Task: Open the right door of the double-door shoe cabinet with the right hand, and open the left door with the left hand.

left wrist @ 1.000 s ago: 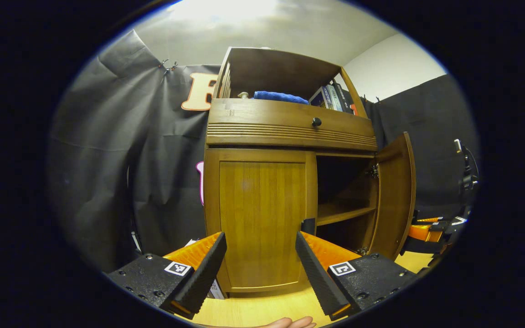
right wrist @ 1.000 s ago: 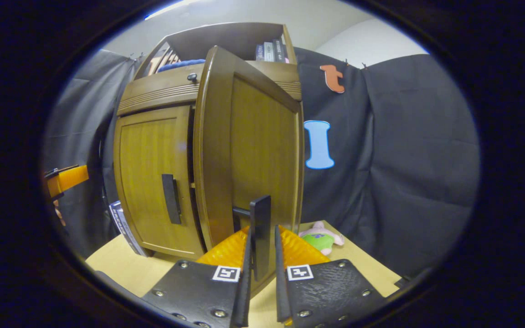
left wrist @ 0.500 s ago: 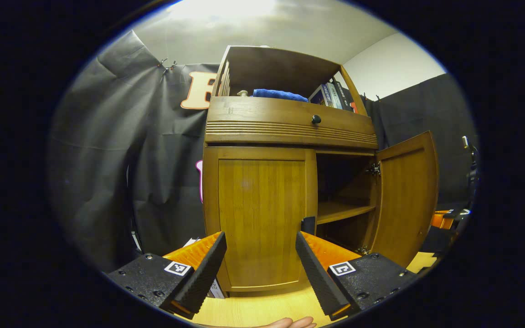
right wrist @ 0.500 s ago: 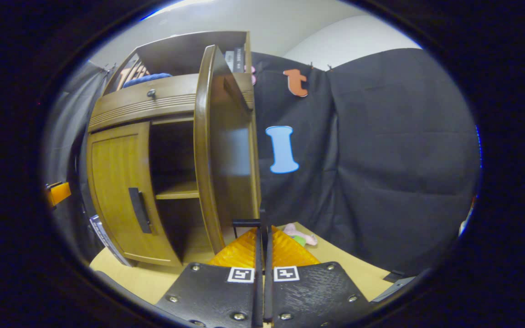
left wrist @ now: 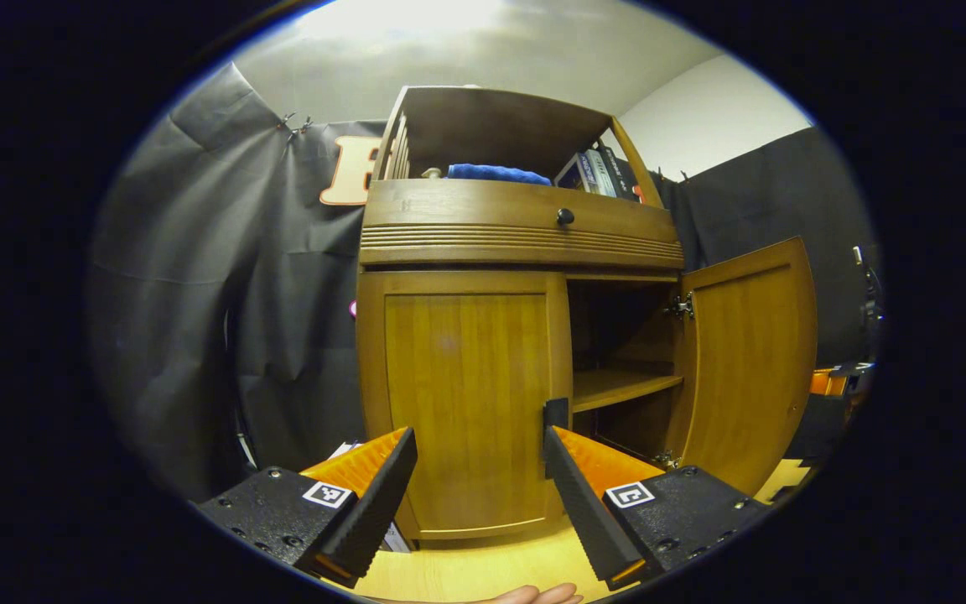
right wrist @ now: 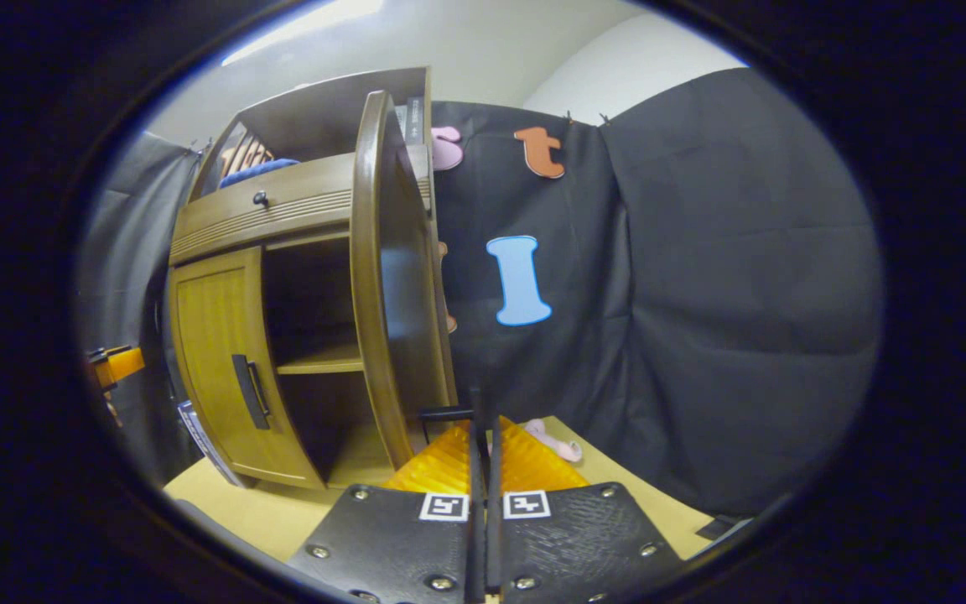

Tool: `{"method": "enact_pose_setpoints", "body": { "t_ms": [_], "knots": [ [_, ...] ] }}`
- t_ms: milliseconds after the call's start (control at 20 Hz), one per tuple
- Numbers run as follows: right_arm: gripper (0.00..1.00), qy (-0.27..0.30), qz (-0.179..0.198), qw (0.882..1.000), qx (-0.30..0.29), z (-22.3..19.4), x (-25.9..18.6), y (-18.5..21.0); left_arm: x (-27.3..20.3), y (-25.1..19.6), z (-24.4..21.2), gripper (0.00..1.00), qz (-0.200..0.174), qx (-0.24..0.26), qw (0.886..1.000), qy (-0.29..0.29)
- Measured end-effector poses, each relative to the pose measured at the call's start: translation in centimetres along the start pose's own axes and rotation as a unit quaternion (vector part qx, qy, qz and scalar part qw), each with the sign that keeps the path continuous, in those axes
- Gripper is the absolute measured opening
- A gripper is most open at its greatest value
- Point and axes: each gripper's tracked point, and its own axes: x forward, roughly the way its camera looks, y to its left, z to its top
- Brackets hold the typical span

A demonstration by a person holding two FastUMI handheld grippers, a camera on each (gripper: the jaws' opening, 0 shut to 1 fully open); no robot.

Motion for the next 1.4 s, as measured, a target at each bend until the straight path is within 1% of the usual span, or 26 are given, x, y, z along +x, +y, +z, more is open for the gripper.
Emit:
{"method": "enact_pose_setpoints", "body": {
  "t_ms": [100, 200, 250, 350, 450, 500, 550, 700, 800, 900, 950, 1000, 1100, 1150, 1200, 1300, 1400],
  "knots": [
    [0.01, 0.006, 0.016, 1.0, -0.009, 0.1, 0.4, -1.0, 0.3, 0.0, -0.4, 0.93, 0.002, 0.004, 1.0, 0.006],
    [0.01, 0.01, 0.037, 0.999, -0.001, 0.2, 1.0, -2.1, 0.7, 0.2, -0.6, 0.96, 0.004, 0.001, 1.0, 0.008],
    [0.01, 0.01, 0.05, 0.999, 0.005, 0.3, 1.2, -2.6, 1.0, 0.2, -0.5, 0.96, 0.005, -0.001, 1.0, 0.007],
    [0.01, 0.013, 0.073, 0.997, 0.036, 0.4, 1.6, -3.3, 1.7, 0.2, -0.3, 0.96, 0.008, 0.001, 1.0, -0.004],
    [0.02, 0.008, 0.09, 0.995, 0.041, 0.2, 1.8, -3.4, 2.6, 0.2, -0.3, 0.96, 0.02, 0.01, 1.0, -0.016],
    [0.01, 0.007, 0.093, 0.995, 0.035, 0.2, 1.9, -3.4, 3.0, 0.2, -0.7, 0.96, 0.027, 0.015, 0.999, -0.014],
    [0.03, 0.006, 0.097, 0.995, 0.031, 0.2, 2.0, -3.4, 3.5, 0.1, -1.1, 0.96, 0.031, 0.019, 0.999, -0.01],
    [0.02, 0.005, 0.1, 0.995, 0.031, 0.2, 1.9, -3.4, 5.0, -1.5, -2.3, 0.96, 0.022, 0.021, 1.0, 0.003],
    [0.02, 0.006, 0.084, 0.996, 0.032, -0.1, 1.5, -3.1, 6.0, -2.1, -2.5, 0.97, 0.016, 0.026, 1.0, -0.004],
    [0.11, -0.001, 0.035, 0.999, 0.012, -0.2, 0.5, -3.6, 7.3, -2.8, -3.2, 0.96, 0.011, 0.024, 1.0, -0.002],
    [0.11, -0.011, -0.002, 1.0, -0.01, 0.1, -0.6, -4.5, 7.8, -3.0, -3.6, 0.96, 0.01, 0.016, 1.0, 0.002],
    [0.11, -0.023, -0.026, 0.999, -0.03, 0.5, -1.4, -4.6, 8.4, -3.5, -4.2, 0.97, 0.006, 0.009, 1.0, 0.006],
    [0.45, -0.046, -0.062, 0.995, -0.059, 1.7, -3.4, -4.5, 9.6, -4.3, -4.7, 0.97, 0.0, -0.007, 1.0, 0.001],
    [0.63, -0.059, -0.069, 0.994, -0.063, 2.5, -4.4, -4.0, 10.2, -4.7, -4.8, 0.97, -0.003, -0.014, 1.0, -0.003],
    [0.65, -0.068, -0.068, 0.994, -0.06, 2.9, -5.5, -3.6, 10.7, -4.9, -5.0, 0.97, -0.004, -0.022, 1.0, -0.01],
    [0.78, -0.081, -0.04, 0.995, -0.043, 3.0, -7.1, -0.7, 11.5, -5.3, -4.9, 0.96, -0.004, -0.023, 0.999, -0.027],
    [0.91, -0.096, -0.033, 0.994, -0.039, 3.3, -8.4, 1.1, 12.2, -4.8, -4.8, 0.96, 0.013, -0.015, 0.999, -0.043]
  ]
}}
